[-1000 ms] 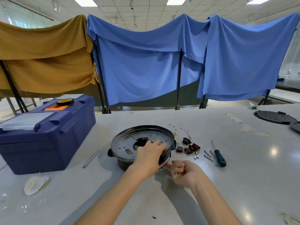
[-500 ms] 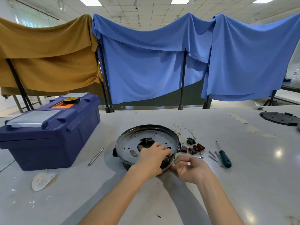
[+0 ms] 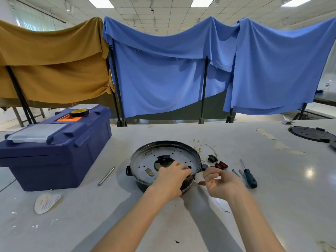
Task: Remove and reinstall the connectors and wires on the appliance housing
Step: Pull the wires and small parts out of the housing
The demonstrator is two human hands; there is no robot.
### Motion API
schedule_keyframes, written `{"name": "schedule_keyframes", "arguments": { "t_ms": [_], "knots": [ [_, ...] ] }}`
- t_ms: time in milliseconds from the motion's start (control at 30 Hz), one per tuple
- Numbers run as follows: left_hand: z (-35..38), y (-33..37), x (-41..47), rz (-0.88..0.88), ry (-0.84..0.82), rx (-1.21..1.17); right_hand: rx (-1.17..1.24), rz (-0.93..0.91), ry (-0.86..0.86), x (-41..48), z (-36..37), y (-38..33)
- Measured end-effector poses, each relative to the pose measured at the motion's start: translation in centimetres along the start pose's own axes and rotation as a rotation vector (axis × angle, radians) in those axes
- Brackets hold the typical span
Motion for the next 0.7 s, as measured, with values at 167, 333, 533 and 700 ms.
{"name": "schedule_keyframes", "arguments": {
  "t_ms": [167, 333, 533, 700],
  "knots": [
    [-0.2, -0.4, 0.3, 0.035, -0.018, -0.009, -0.383, -0.254, 0.098, 1.1, 0.7, -1.2],
    [-1.1, -1.4, 0.3, 0.073, -0.137, -0.108, -1.224, -0.508, 0.180, 3.2, 1.6, -2.0],
    [-2.2, -1.8, 0.8, 0.054, -0.204, -0.223, -1.752, -0.465, 0.192, 4.9, 1.2, -1.6],
    [-2.1, -3.2, 1.8, -0.002, -0.205, -0.312, -1.766, -0.503, 0.131, 5.5, 0.5, -1.7]
  ]
}}
Point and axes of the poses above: each hand's wrist, its own x-axis towards the middle knuckle, its own z-axis out of the palm, y = z × x, the point moved 1 cm from there along x, towards the middle knuckle, and after that the axes turned 11 degrees about -y, right-handed, at the moved point
